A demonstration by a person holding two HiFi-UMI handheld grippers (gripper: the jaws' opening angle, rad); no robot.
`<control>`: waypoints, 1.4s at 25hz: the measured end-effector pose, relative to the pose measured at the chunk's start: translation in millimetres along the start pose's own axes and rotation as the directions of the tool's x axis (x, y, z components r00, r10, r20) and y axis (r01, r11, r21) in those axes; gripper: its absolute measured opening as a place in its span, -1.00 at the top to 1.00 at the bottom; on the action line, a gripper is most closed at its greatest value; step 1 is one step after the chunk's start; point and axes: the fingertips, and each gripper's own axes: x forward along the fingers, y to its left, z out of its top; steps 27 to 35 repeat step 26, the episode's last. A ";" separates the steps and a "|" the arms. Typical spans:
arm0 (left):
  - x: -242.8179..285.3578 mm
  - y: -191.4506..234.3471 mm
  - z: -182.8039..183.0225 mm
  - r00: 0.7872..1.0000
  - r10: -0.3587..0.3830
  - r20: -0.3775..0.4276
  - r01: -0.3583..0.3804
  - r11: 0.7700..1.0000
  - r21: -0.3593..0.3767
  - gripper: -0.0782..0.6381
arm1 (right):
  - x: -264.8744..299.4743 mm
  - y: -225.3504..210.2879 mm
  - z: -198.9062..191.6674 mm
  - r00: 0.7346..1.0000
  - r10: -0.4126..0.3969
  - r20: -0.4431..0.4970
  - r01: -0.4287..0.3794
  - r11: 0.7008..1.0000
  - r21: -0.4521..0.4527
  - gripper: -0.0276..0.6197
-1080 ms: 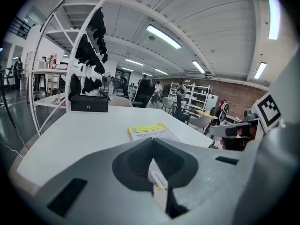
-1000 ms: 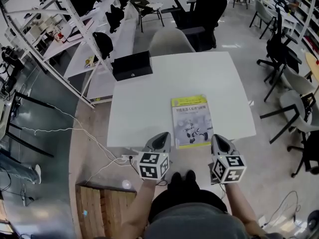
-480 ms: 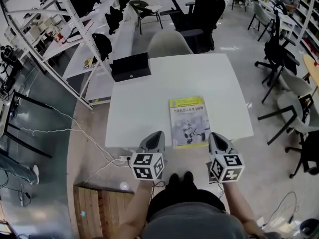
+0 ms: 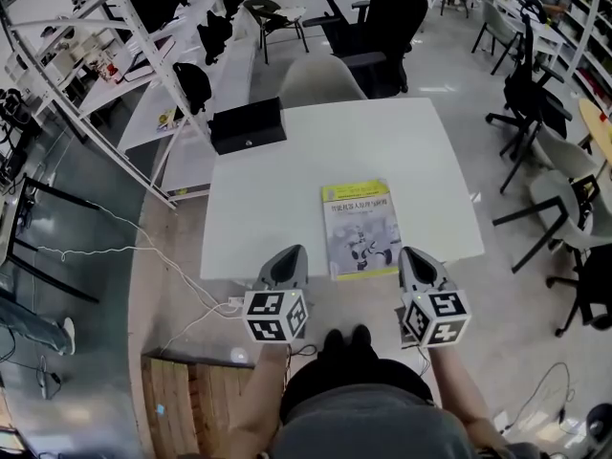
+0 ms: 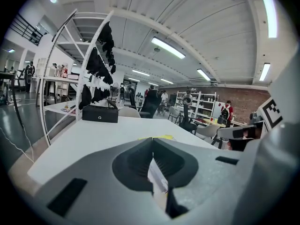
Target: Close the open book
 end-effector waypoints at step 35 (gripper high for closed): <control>-10.0 16.7 1.8 0.998 0.053 0.021 -0.053 0.999 -0.013 0.76 | 0.5 4.4 6.5 1.000 0.029 0.013 -0.028 0.999 -0.030 0.91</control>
